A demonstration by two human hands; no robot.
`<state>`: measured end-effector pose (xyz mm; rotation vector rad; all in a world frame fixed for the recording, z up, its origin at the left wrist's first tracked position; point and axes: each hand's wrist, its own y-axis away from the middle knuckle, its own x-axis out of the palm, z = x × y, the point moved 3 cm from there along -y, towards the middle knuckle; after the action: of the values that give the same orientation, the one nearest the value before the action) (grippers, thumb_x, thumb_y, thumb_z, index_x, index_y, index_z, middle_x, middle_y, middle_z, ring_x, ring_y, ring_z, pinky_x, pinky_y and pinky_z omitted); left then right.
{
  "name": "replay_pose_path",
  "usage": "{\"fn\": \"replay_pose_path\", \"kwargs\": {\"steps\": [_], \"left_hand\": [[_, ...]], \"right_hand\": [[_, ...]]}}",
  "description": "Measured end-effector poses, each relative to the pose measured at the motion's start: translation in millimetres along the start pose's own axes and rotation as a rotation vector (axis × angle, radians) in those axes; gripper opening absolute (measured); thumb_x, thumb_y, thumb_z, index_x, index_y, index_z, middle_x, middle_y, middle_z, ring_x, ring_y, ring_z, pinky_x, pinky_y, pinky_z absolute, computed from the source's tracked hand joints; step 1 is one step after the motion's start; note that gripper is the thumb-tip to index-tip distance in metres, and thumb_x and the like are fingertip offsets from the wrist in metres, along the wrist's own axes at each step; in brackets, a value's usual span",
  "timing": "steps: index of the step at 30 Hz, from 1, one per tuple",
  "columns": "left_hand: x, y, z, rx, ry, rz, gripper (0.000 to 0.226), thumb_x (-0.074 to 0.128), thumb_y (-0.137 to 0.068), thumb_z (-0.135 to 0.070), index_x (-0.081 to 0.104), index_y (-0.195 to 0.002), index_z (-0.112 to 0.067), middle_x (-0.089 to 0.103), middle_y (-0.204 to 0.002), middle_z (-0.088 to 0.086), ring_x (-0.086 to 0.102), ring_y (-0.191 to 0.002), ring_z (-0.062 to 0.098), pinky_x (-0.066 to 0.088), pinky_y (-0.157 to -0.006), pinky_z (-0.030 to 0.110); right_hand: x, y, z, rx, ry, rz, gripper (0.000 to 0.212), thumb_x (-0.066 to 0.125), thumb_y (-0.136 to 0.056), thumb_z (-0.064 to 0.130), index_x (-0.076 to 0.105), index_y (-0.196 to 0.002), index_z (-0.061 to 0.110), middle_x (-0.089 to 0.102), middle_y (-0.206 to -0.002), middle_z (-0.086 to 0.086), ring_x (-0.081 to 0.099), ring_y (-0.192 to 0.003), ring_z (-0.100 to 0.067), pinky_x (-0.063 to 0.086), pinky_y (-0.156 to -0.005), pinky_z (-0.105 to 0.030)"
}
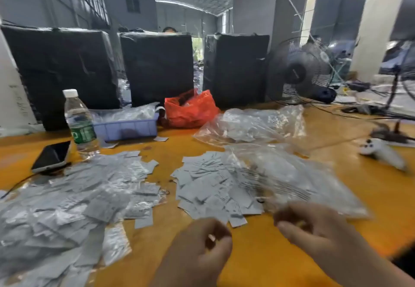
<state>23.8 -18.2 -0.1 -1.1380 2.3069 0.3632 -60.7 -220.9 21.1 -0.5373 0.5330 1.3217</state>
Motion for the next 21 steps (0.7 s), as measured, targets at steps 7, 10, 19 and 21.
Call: {"fn": "replay_pose_path", "kwargs": {"steps": [7,10,19,21], "left_hand": [[25.2,-82.2,0.7,0.089,-0.647,-0.115,0.035,0.038,-0.1,-0.037,0.049,-0.131,-0.024,0.043,-0.137,-0.005,0.038,-0.123,0.019,0.037,-0.102,0.037],[21.1,-103.9,0.4,0.052,-0.733,-0.171,0.031,0.036,-0.099,-0.029,0.052,-0.124,-0.02,0.052,-0.125,0.0,0.044,-0.115,0.024,0.04,-0.095,0.039],[31.2,-130.5,-9.3,0.25,-0.577,-0.293,0.034,0.046,-0.094,-0.027,0.056,-0.126,-0.022,0.05,-0.127,-0.001,0.039,-0.121,0.021,0.034,-0.101,0.036],[38.0,-136.7,-19.2,0.397,-0.593,-0.256,0.045,0.044,-0.095,-0.024,0.045,-0.141,-0.023,0.042,-0.143,-0.001,0.03,-0.132,0.021,0.025,-0.11,0.035]], "right_hand": [[-4.7,-57.8,-10.7,-0.185,0.36,-0.343,0.026,0.049,-0.097,0.005,0.066,-0.115,0.012,0.058,-0.118,0.004,0.05,-0.105,-0.006,0.035,-0.089,-0.004],[-9.0,-89.8,-24.9,-0.005,0.469,-0.31,0.033,0.041,-0.097,0.006,0.06,-0.123,0.01,0.058,-0.126,-0.006,0.053,-0.113,-0.023,0.043,-0.093,-0.026],[-14.9,-113.1,-46.1,0.164,0.468,-0.369,0.033,0.039,-0.092,0.001,0.058,-0.12,0.007,0.062,-0.105,-0.015,0.061,-0.091,-0.029,0.054,-0.073,-0.04],[-9.8,-113.0,-47.3,0.227,0.736,-0.277,0.031,0.043,-0.091,0.006,0.059,-0.118,0.011,0.056,-0.115,-0.01,0.053,-0.106,-0.03,0.05,-0.08,-0.037]]}}
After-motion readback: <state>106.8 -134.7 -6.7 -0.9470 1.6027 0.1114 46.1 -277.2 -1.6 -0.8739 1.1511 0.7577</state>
